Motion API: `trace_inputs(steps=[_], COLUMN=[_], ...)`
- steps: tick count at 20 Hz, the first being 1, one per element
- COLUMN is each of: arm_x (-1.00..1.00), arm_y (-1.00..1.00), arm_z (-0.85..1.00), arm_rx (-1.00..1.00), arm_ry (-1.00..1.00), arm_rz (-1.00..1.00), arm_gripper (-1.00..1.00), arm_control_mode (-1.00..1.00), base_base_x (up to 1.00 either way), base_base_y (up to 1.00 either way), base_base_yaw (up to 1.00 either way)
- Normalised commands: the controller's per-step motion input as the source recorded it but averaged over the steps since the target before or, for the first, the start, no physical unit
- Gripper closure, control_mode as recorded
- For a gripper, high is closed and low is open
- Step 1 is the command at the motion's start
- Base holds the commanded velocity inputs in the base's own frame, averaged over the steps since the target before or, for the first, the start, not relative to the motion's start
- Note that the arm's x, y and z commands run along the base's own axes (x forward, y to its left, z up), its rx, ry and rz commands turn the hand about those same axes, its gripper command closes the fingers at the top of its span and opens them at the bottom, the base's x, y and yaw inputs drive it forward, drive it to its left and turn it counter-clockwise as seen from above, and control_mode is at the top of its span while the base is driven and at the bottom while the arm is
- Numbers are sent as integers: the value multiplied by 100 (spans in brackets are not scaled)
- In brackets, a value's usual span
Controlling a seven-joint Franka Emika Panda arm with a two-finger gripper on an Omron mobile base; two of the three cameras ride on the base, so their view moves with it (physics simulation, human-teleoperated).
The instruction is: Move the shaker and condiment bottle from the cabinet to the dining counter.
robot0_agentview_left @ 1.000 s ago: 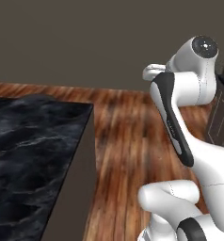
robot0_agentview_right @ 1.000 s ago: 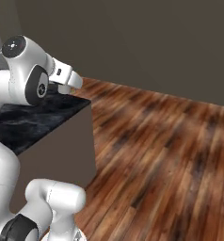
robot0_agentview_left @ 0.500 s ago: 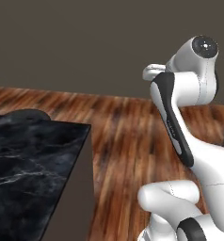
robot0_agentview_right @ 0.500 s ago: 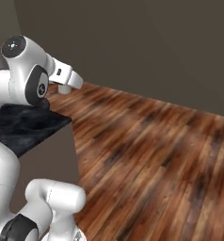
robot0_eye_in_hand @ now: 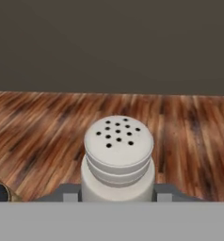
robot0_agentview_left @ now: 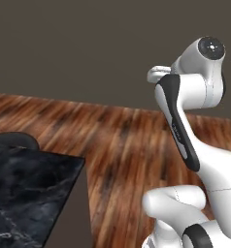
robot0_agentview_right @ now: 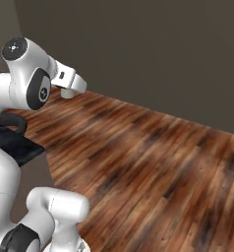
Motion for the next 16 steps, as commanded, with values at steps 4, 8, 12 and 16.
trace_inputs(steps=[4, 8, 12, 16], arm_x=[0, 0, 0, 0], arm_y=[0, 0, 0, 0], arm_z=[0, 0, 0, 0], arm_rx=[0, 0, 0, 0], arm_ry=[0, 0, 0, 0], arm_rz=[0, 0, 0, 0], arm_gripper=[100, 100, 100, 100], arm_control_mode=[100, 100, 100, 100], base_base_x=[92, 91, 88, 81], base_base_y=[-14, -12, -7, -1], base_base_yaw=[17, 20, 26, 36])
